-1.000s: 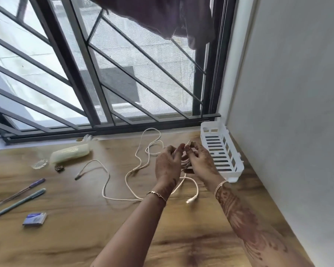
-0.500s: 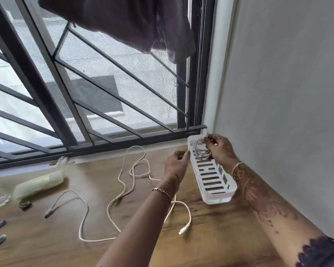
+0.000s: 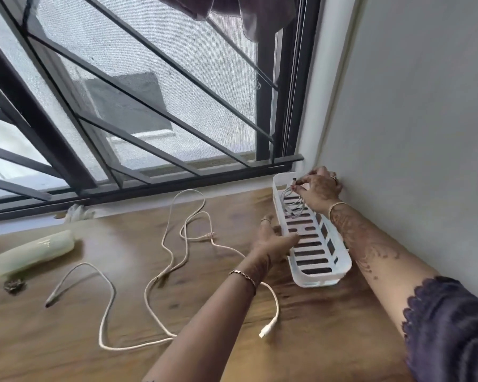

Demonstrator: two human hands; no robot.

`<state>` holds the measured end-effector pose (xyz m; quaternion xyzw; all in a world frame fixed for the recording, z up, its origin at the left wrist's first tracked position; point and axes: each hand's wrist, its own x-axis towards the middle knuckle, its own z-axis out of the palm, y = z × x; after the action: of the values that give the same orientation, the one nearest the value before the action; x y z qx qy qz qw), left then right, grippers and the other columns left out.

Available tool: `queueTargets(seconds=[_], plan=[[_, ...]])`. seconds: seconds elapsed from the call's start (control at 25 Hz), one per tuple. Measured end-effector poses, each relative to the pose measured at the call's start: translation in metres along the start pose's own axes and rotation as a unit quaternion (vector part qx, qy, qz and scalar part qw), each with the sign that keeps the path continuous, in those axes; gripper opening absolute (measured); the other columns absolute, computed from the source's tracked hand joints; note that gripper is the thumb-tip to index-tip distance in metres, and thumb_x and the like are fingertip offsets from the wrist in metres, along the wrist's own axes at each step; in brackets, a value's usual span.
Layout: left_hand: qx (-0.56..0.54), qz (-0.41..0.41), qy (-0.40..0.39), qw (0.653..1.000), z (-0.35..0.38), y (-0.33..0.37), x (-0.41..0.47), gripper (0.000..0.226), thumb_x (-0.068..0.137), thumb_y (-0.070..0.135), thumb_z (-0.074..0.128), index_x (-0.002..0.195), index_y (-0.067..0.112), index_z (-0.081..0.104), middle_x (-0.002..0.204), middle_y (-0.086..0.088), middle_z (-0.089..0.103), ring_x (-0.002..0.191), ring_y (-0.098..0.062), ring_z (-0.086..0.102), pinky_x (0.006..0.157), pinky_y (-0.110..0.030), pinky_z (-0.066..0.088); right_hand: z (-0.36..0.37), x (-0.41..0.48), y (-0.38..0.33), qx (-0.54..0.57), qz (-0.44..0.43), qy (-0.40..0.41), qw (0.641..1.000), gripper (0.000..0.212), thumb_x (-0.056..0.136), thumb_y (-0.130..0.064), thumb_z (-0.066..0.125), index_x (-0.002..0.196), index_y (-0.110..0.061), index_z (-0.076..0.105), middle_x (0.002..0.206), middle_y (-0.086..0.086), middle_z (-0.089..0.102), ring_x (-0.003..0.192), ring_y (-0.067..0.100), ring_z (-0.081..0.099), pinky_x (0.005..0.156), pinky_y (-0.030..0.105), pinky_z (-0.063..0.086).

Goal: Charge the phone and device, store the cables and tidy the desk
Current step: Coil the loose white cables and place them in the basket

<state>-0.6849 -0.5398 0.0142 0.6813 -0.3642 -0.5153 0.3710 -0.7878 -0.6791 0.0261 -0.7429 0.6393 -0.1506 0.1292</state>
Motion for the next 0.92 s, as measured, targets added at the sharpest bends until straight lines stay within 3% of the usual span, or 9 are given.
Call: queueTargets(seconds=[0.16, 0.36, 0.56, 0.72, 0.92], plan=[[-0.018, 0.017, 0.017, 1.000, -0.004, -0.009, -0.007, 0.090, 0.077, 0.020, 0.067, 0.151, 0.025, 0.016, 0.135, -0.001, 0.056, 0.097, -0.005, 0.060, 0.056, -0.017, 0.056, 0.007, 0.003, -0.006, -0.008, -0.016, -0.015, 1.000, 0.026, 0.082, -0.049, 0.065, 0.102, -0.033, 0.072, 0.130, 0.001, 0.036, 0.120, 0.029, 0.033, 0.099, 0.040, 0.030], [-0.027, 0.039, 0.043, 0.998, -0.004, -0.020, -0.020, 0.085, 0.066, 0.028, 0.063, 0.145, 0.033, 0.030, 0.131, 0.005, 0.058, 0.098, -0.009, 0.065, 0.053, -0.019, 0.057, 0.016, -0.002, -0.022, -0.076, -0.036, -0.013, 0.996, 0.023, 0.083, -0.048, 0.066, 0.101, -0.034, 0.071, 0.133, 0.001, 0.031, 0.119, 0.029, 0.030, 0.097, 0.042, 0.030], [-0.017, 0.021, 0.065, 0.998, -0.001, -0.037, -0.018, 0.091, 0.051, 0.045, 0.060, 0.138, 0.047, 0.033, 0.127, 0.013, 0.057, 0.103, -0.022, 0.066, 0.080, -0.042, 0.059, 0.022, -0.001, -0.033, -0.146, -0.050, 0.005, 0.988, 0.028, 0.082, -0.048, 0.066, 0.106, -0.034, 0.070, 0.134, 0.001, 0.033, 0.120, 0.027, 0.035, 0.100, 0.044, 0.031], [0.001, 0.016, 0.065, 0.998, 0.002, -0.044, -0.014, 0.089, 0.051, 0.049, 0.059, 0.136, 0.051, 0.033, 0.127, 0.013, 0.057, 0.105, -0.020, 0.065, 0.087, -0.044, 0.056, 0.025, 0.002, -0.036, -0.175, -0.069, 0.065, 0.980, 0.035, 0.080, -0.049, 0.066, 0.107, -0.025, 0.070, 0.130, 0.000, 0.044, 0.122, 0.025, 0.035, 0.100, 0.044, 0.029], [0.005, 0.024, 0.066, 0.998, 0.001, -0.042, -0.016, 0.090, 0.053, 0.052, 0.054, 0.140, 0.043, 0.034, 0.131, 0.008, 0.055, 0.112, -0.012, 0.060, 0.096, -0.039, 0.052, 0.028, 0.004, -0.036, -0.182, -0.061, 0.053, 0.980, 0.042, 0.077, -0.058, 0.064, 0.105, -0.027, 0.070, 0.129, -0.001, 0.047, 0.125, 0.023, 0.034, 0.103, 0.045, 0.027]])
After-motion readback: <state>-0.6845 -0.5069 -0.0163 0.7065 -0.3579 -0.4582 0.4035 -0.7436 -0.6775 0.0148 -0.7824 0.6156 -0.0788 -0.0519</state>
